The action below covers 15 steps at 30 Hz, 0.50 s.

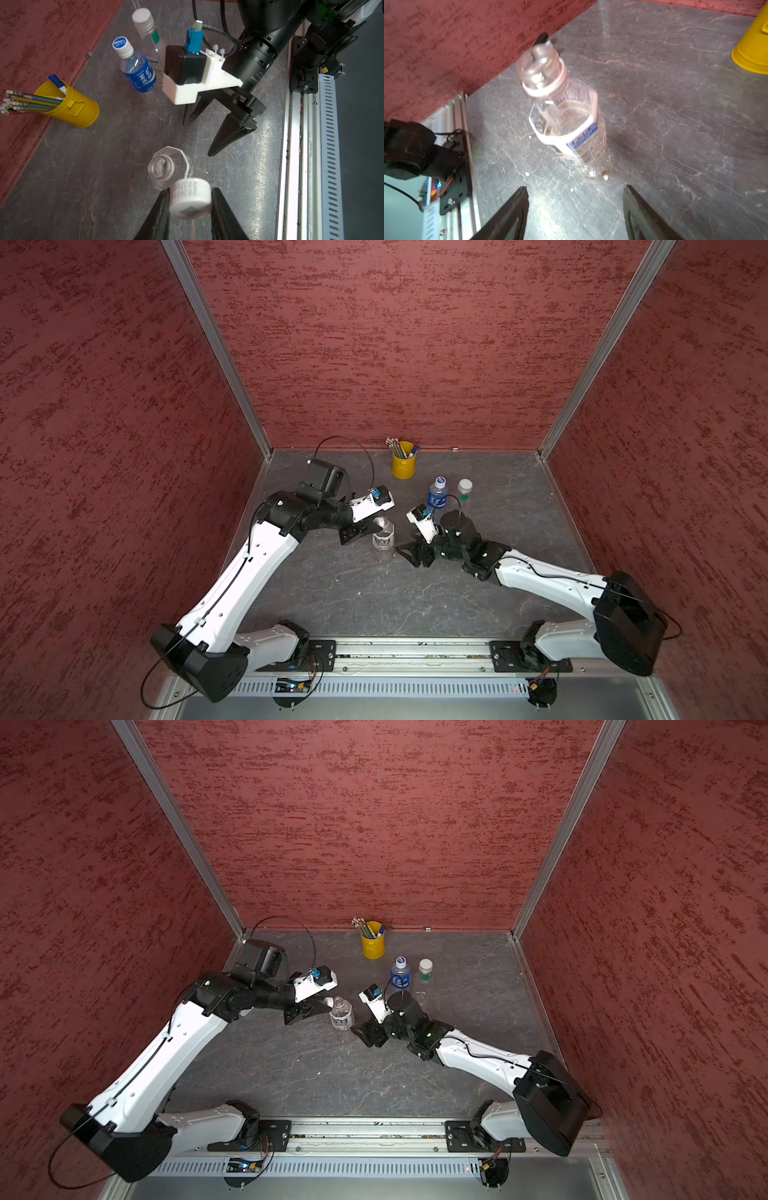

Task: Screw on the bottle caps
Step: Pick up the bottle cap from the center of the board.

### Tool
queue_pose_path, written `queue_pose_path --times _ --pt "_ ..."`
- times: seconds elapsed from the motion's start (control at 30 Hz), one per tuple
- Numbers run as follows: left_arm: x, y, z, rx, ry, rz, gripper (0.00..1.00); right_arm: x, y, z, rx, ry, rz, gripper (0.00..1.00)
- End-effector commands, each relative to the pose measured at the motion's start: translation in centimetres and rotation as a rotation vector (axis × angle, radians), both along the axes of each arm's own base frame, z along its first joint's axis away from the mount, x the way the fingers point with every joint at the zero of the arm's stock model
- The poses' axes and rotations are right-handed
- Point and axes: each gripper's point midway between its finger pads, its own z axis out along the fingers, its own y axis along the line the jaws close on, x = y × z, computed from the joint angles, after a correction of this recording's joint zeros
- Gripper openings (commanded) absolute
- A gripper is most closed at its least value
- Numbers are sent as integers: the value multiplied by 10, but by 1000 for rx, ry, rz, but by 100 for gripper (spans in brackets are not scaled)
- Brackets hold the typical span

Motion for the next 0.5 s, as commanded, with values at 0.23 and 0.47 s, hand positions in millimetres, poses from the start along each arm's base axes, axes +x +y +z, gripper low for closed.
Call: queue_pose_path --times 0.23,0.47 --pt "18 5 -17 195 96 52 26 22 25 33 198 -392 37 86" --pt "28 -2 -13 181 107 67 25 23 46 23 253 -414 113 98"
